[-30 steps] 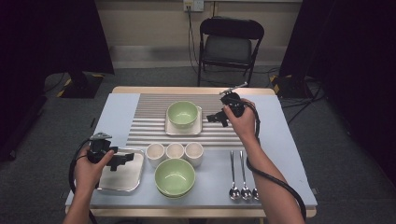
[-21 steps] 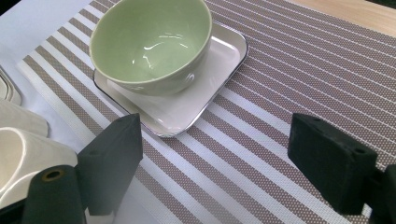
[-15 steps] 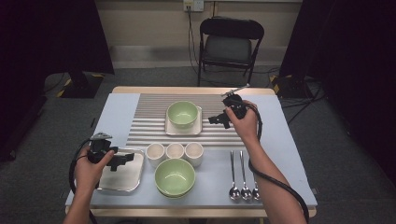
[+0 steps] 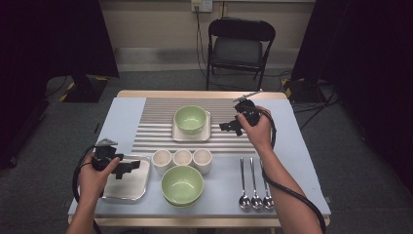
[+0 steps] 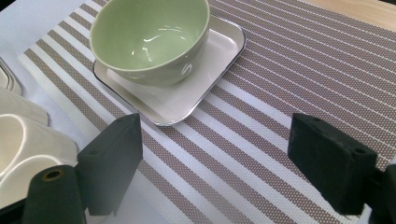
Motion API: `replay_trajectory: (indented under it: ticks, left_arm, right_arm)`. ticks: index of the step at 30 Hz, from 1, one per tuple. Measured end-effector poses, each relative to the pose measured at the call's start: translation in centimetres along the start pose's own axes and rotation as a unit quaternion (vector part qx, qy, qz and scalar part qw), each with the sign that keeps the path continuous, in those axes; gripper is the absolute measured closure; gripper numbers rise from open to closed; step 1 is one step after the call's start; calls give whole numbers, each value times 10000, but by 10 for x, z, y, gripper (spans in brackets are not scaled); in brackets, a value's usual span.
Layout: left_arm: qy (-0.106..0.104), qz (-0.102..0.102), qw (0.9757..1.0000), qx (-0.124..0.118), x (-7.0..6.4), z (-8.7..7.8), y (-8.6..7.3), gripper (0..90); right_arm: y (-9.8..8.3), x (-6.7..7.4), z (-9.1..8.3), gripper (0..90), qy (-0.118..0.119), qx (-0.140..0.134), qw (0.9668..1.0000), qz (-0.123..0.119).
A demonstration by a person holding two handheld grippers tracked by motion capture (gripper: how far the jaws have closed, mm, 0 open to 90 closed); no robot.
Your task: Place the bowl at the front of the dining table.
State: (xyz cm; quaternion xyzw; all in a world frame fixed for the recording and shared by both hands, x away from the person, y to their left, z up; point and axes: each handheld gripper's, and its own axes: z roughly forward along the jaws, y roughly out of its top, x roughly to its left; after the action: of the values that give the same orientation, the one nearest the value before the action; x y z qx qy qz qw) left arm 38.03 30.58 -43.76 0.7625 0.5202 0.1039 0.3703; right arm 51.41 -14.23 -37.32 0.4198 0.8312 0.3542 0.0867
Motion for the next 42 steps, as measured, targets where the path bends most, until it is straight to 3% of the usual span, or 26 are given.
replay_trajectory:
  ticks: [42]
  left_arm:
    - [45,15,10000,66,1,1,-1,152]
  right_arm:
    - [-20,-5,-13,169,-13,29,9999,-96]
